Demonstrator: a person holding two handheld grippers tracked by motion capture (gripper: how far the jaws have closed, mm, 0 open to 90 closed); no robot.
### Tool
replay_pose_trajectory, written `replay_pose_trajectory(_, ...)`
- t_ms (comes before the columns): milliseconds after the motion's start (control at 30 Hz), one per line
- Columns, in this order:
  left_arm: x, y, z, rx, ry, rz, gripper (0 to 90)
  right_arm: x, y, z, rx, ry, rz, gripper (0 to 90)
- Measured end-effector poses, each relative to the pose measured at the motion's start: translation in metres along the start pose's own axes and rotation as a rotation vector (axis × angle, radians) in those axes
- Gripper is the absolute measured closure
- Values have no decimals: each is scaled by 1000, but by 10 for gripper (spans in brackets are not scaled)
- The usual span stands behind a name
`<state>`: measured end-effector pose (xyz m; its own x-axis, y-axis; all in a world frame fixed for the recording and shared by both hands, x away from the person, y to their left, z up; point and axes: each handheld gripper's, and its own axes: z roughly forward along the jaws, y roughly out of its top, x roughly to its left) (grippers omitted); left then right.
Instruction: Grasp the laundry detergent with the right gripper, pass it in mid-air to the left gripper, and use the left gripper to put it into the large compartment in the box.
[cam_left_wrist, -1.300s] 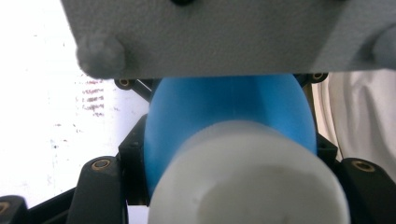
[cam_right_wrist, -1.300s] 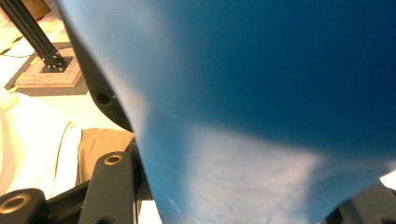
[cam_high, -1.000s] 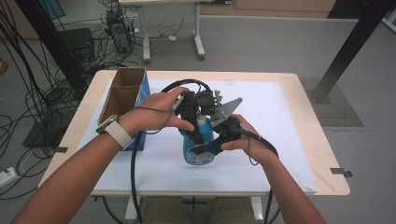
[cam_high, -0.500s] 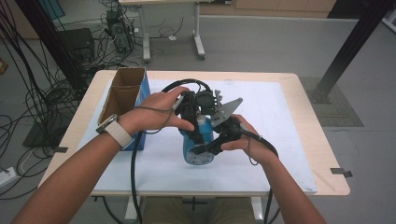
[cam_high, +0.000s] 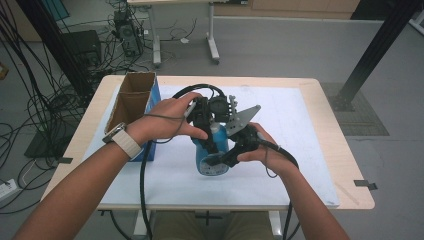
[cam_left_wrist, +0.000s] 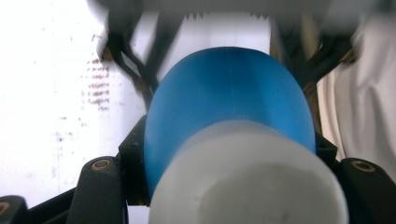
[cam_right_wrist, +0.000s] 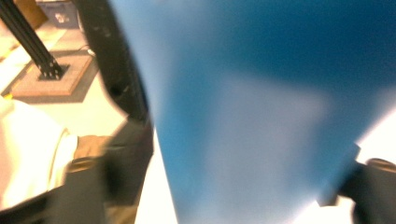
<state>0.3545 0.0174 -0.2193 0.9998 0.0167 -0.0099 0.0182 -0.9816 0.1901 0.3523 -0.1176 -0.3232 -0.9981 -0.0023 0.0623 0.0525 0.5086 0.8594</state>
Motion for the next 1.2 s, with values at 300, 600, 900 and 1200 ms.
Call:
replay_pose_trajectory(300, 3, -6, -3, 6, 15, -40, 377, 1, -25, -34, 112, -73, 91, 96)
replay_pose_trajectory(600, 3, -9, -12, 18, 54, -98, 377, 1, -34, -62, 327, -153, 125, 105)
replay_pose_trajectory(900, 5, -14, -23, 13, 85, -154, 376, 0, -32, -87, 450, -194, 133, 112)
replay_pose_trajectory(1200, 10, -16, -32, 1, 120, -234, 376, 0, -26, -102, 491, -227, 136, 114)
